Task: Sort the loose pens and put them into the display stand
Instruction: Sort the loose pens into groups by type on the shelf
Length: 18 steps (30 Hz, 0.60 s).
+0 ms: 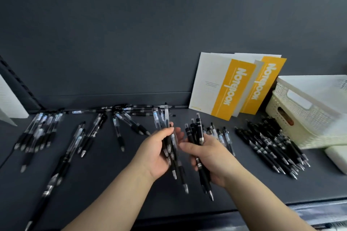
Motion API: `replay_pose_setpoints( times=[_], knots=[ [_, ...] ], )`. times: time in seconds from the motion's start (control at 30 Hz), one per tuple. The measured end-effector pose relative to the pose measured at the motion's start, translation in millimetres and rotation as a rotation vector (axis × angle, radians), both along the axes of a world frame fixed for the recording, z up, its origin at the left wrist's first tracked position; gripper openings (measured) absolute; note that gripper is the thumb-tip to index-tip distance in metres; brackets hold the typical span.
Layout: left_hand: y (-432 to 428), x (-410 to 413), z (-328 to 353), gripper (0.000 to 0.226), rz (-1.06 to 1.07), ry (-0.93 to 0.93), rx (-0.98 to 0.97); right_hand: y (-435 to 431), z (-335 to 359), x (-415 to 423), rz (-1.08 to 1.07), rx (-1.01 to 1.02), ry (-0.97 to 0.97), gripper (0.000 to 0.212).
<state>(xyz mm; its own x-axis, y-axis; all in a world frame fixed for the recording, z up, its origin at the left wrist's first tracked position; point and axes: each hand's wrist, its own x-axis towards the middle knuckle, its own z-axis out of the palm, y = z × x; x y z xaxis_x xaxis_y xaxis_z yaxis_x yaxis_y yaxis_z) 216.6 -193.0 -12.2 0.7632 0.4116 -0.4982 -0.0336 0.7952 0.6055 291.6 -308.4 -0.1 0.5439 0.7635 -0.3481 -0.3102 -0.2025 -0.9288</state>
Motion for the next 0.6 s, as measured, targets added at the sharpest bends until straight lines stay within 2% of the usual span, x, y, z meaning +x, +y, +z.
replay_pose_setpoints(
  times=[0.13, 0.27, 0.4, 0.47, 0.53, 0.6],
  knots=[
    [-15, 11, -4, 0.016, 0.003, -0.024, 0.027, -14, -6, 4, 0.094, -0.094, -0.124, 0.016],
    [-25, 18, -6, 0.039, -0.048, -0.061, 0.0, -29, -9, 18, 0.074, -0.133, -0.161, 0.011],
    [-32, 24, -10, 0.02, 0.035, -0.02, 0.011, -44, -9, 39, -0.053, -0.119, -0.149, 0.013],
    [-35, 24, -13, 0.015, 0.075, 0.102, 0.099, -52, -10, 56, -0.101, -0.211, -0.289, 0.013],
    [-37, 24, -17, 0.014, 0.088, 0.207, 0.204, -57, -11, 71, -0.07, -0.351, -0.474, 0.019],
    [-39, 24, -20, 0.014, 0.082, 0.266, 0.286, -56, -13, 78, -0.027, -0.433, -0.57, 0.028]
  ],
)
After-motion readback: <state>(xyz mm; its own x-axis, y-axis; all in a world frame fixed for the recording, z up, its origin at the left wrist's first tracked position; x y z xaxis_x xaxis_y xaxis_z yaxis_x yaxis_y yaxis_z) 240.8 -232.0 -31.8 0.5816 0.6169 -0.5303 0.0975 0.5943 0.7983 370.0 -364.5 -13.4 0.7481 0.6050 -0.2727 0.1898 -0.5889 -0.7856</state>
